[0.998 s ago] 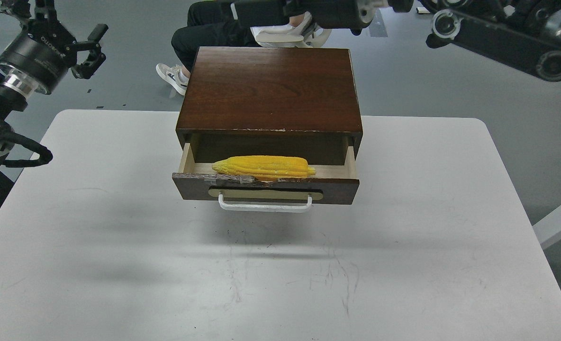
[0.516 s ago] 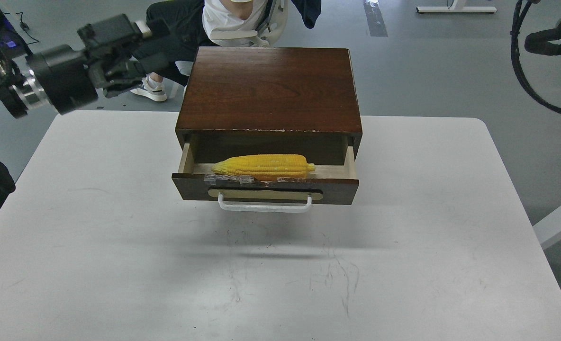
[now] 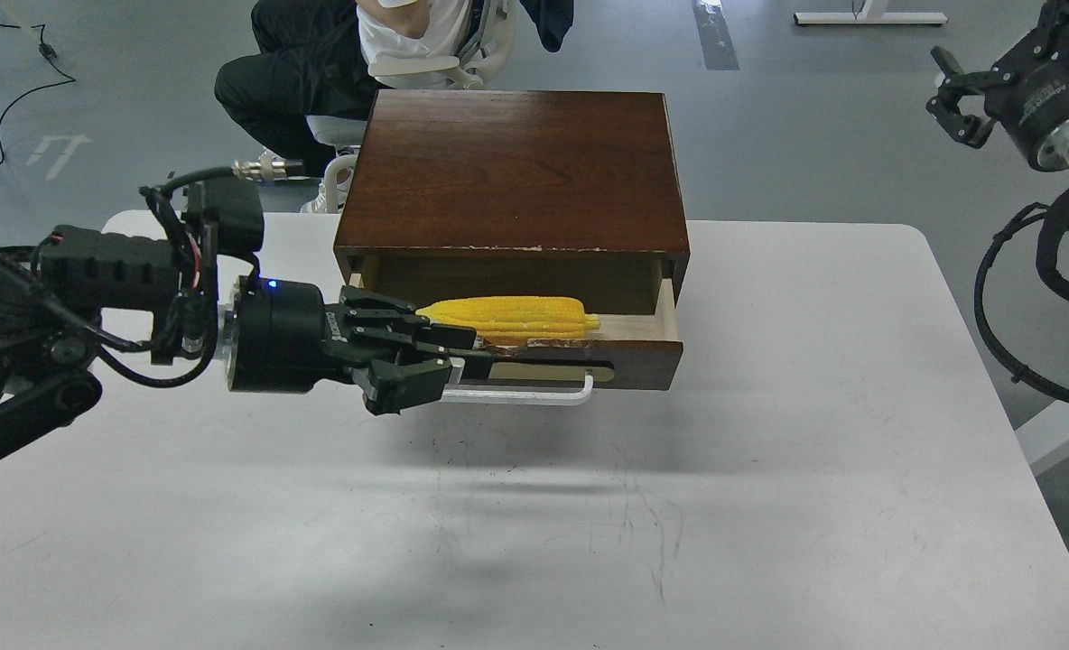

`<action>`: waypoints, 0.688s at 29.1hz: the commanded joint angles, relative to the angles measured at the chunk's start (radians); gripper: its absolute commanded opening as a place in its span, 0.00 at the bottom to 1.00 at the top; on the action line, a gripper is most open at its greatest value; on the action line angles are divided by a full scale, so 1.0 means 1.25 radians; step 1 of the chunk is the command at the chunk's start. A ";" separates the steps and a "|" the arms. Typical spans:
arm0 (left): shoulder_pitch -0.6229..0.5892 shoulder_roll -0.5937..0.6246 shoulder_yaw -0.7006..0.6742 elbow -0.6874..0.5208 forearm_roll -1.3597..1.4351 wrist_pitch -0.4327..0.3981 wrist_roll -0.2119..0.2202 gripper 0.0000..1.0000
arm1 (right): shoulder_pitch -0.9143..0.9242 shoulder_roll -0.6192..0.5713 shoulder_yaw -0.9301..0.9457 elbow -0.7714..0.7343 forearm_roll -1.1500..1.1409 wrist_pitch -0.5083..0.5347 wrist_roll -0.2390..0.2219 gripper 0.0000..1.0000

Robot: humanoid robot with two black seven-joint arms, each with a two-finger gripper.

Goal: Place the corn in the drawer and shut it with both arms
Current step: 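Bring the left gripper to the front of the drawer, then push the drawer front with the left gripper into the box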

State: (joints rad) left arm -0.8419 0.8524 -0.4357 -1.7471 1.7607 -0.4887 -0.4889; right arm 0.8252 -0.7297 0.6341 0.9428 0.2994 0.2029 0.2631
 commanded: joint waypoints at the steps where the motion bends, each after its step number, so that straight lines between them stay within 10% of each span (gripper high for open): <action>1: 0.003 -0.030 0.040 -0.001 0.164 0.000 0.000 0.00 | -0.049 0.002 0.020 -0.003 0.001 0.085 -0.002 1.00; 20: 0.005 -0.049 0.070 0.023 0.337 0.000 0.000 0.00 | -0.059 0.034 0.017 -0.084 0.003 0.142 -0.002 1.00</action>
State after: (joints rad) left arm -0.8325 0.7893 -0.3428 -1.7198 2.1818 -0.4887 -0.4889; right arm 0.7533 -0.6858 0.6568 0.8471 0.3052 0.3806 0.2604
